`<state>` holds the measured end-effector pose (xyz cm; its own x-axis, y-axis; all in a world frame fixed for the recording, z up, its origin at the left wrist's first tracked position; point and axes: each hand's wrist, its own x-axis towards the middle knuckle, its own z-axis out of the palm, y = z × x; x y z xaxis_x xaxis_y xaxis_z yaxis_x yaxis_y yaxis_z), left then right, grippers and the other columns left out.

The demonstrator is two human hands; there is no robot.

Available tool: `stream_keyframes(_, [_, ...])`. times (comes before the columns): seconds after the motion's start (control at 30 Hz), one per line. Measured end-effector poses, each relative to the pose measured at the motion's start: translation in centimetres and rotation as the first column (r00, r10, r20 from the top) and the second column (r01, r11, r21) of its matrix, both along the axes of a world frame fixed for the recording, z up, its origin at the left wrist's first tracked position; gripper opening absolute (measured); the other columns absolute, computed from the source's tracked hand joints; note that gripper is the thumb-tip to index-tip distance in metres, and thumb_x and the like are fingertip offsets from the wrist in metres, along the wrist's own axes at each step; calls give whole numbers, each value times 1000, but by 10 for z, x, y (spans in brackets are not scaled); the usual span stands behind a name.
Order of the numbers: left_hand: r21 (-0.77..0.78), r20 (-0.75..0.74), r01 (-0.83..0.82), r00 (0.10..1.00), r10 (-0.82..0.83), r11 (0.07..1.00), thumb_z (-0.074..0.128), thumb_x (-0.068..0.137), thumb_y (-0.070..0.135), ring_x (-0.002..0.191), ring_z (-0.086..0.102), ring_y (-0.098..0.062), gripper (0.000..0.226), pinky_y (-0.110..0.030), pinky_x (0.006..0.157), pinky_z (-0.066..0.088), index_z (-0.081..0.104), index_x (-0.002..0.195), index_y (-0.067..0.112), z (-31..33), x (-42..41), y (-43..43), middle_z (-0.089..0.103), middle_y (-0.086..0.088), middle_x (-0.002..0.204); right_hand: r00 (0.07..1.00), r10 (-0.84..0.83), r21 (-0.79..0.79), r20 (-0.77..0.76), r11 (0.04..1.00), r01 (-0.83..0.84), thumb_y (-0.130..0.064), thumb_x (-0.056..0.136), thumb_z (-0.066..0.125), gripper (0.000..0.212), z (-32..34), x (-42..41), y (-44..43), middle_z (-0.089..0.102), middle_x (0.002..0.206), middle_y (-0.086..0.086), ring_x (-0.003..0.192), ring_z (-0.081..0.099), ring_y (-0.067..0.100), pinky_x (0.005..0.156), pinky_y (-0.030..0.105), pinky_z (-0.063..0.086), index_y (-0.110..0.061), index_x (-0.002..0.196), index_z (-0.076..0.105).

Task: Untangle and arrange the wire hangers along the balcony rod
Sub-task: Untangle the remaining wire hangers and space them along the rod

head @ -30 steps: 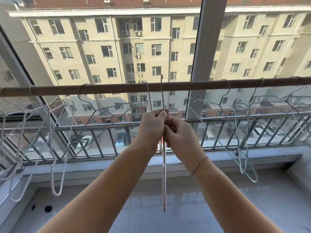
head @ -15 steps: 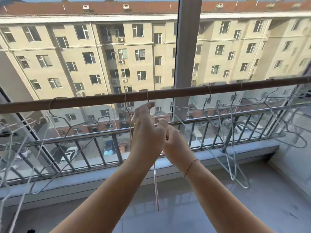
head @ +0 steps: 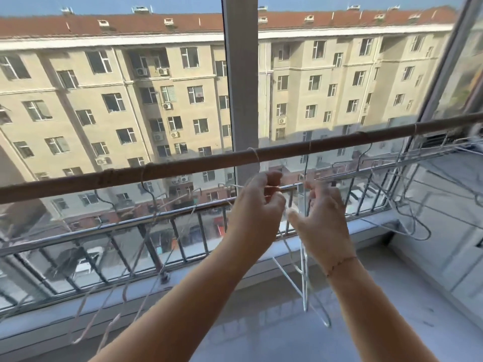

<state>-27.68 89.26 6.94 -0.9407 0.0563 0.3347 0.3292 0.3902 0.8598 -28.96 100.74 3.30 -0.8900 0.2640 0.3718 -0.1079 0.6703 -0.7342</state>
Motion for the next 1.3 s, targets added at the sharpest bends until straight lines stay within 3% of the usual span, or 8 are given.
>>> stream_keyframes(0.1, [19,91,15,996,-16,1000,48,92,12,103,57,-8,35,-24,92,47,51,126,19,-5,-14,31,59,3,119,962,160,-20,221,987,-159,-18,77,69,74,-19,-8,16,53,116,6,104,55,20,85,28,50,-19,138,28])
stream_keyframes(0.23, [65,235,-72,971,55,995,50,91,11,110,55,-16,38,-32,99,43,49,128,16,-20,-35,75,57,-2,121,877,401,-231,264,909,-346,-15,80,64,41,-32,-18,47,59,74,5,54,49,9,41,9,35,-21,116,45])
stream_keyframes(0.33, [122,325,-193,935,144,974,51,90,11,106,57,-21,35,-38,97,47,49,124,15,-33,-47,96,57,-3,116,798,576,-394,178,784,-479,-9,80,61,11,-40,-26,63,62,67,5,54,52,11,50,21,42,-17,86,56])
stream_keyframes(0.47, [196,384,-323,894,231,926,50,91,13,100,57,-21,28,-35,90,48,51,120,14,-42,-49,105,57,-2,107,680,717,-551,155,634,-542,-6,87,53,16,-48,-30,74,59,51,-5,44,51,6,48,21,40,-12,72,55])
stream_keyframes(0.67, [225,486,-353,848,209,908,48,93,14,52,47,-16,26,-18,35,35,45,119,11,-56,-41,100,54,-10,86,613,785,-644,91,516,-565,-10,95,46,16,-52,-41,76,57,50,-4,40,50,8,43,19,39,1,88,56])
stream_keyframes(0.8, [260,510,-342,843,172,903,46,95,18,39,45,-15,20,-22,34,35,51,112,8,-56,-47,98,53,-9,71,627,774,-667,90,514,-539,-8,96,42,23,-53,-46,72,55,47,-2,35,45,8,38,17,36,-7,75,49])
stream_keyframes(1.07, [436,441,-280,895,68,855,44,97,16,51,61,-12,21,-21,39,49,63,91,8,-32,-71,108,65,-6,79,640,768,-692,26,476,-543,-7,96,39,32,-30,-70,78,44,44,0,32,38,3,34,14,29,-9,65,47])
stream_keyframes(1.3, [465,480,-319,875,67,826,45,96,12,58,55,-12,22,-15,48,46,58,79,9,-42,-101,101,61,-6,72,588,800,-669,121,503,-547,-9,98,33,25,-35,-90,90,42,33,-7,29,32,2,30,14,24,-13,77,45])
